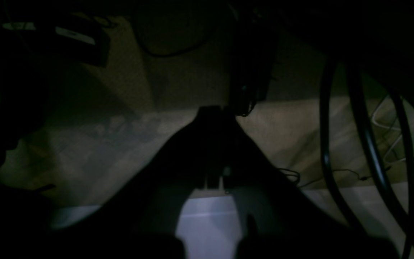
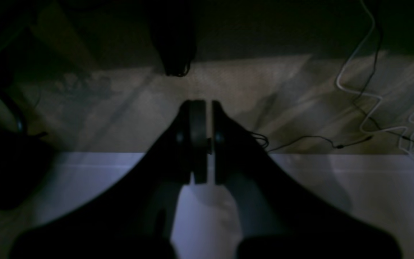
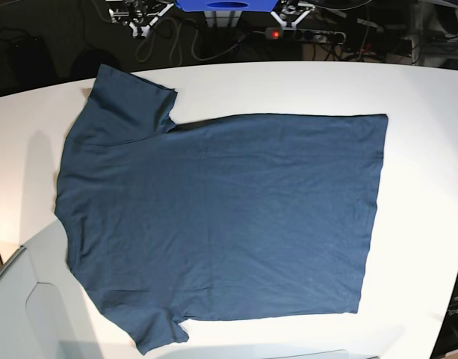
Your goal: Fold the T-shirt properly
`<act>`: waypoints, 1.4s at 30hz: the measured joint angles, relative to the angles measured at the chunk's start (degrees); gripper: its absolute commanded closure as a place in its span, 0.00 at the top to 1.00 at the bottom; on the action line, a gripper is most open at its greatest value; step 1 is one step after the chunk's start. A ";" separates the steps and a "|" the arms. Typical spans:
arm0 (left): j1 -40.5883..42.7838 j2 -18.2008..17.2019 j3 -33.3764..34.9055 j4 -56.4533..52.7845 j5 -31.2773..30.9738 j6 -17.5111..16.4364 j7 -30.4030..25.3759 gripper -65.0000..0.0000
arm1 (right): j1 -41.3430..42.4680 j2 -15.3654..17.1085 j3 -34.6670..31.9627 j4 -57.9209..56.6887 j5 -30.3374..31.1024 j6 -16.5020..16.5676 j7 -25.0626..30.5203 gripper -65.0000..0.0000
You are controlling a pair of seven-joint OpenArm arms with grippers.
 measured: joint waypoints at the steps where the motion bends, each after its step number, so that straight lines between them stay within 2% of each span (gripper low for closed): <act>1: 0.02 0.00 0.00 0.00 0.00 0.00 0.00 0.00 | -0.02 0.00 0.00 0.00 -0.02 0.00 -0.02 0.00; 29: 1.09 -0.50 0.00 0.26 0.24 -0.13 -0.50 0.00 | -0.66 0.02 0.00 0.87 -0.02 0.00 0.02 0.00; 32: 4.02 -1.77 0.00 4.20 0.02 -0.20 -0.31 0.00 | -4.70 0.20 0.00 7.76 -0.02 0.02 0.07 0.00; 36: 11.43 -3.54 -0.07 14.73 -0.13 -0.15 0.39 0.00 | -12.33 1.49 0.02 19.15 -0.39 0.02 -0.70 0.00; 42: 22.49 -5.88 -0.39 30.25 -0.02 0.11 0.59 0.00 | -24.41 3.69 0.28 40.28 -0.31 0.63 -4.85 0.00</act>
